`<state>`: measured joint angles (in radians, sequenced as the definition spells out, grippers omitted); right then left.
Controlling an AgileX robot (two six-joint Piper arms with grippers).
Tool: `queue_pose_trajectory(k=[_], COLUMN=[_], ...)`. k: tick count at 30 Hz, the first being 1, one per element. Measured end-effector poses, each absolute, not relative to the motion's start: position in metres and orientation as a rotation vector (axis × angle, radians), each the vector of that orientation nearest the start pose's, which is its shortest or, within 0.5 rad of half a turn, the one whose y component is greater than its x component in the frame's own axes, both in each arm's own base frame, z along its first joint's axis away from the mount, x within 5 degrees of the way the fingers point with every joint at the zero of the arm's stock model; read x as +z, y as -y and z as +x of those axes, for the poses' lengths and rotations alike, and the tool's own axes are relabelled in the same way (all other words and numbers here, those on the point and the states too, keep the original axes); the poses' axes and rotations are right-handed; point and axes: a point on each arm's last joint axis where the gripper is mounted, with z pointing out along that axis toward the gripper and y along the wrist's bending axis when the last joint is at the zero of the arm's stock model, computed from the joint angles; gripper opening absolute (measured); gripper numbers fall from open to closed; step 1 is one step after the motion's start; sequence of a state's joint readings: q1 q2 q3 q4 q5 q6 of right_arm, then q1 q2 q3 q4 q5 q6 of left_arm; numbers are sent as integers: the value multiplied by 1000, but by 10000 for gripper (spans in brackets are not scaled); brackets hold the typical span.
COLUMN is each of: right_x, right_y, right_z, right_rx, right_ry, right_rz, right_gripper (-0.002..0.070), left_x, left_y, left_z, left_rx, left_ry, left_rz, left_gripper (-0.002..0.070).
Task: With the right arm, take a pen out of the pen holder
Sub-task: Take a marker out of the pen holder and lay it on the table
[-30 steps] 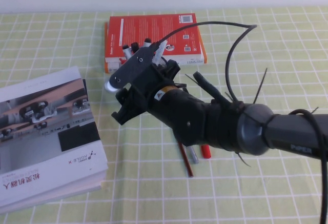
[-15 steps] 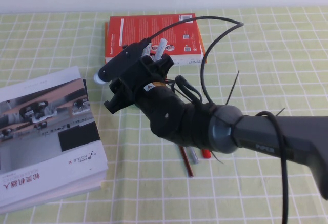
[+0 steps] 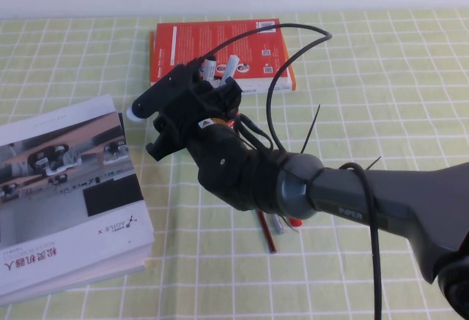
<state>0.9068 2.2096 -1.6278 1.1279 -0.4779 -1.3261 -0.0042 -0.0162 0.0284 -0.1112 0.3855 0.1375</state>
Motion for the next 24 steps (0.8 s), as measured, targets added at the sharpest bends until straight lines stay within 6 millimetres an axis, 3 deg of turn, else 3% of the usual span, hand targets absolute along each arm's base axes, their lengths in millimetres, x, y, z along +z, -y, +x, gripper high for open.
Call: queue_pose_trajectory(k=[14, 24], right_x=[206, 206], right_y=[-376, -376], right_z=[346, 346], right_rx=[45, 45], right_ry=[-1666, -1665], right_rz=[-693, -694], right_gripper=[321, 211], left_x=[170, 170], left_y=[4, 4], left_z=[52, 52], left_rx=[-18, -18], left_ry=[-1878, -1878], left_rz=[65, 65], left_gripper=[-5, -5])
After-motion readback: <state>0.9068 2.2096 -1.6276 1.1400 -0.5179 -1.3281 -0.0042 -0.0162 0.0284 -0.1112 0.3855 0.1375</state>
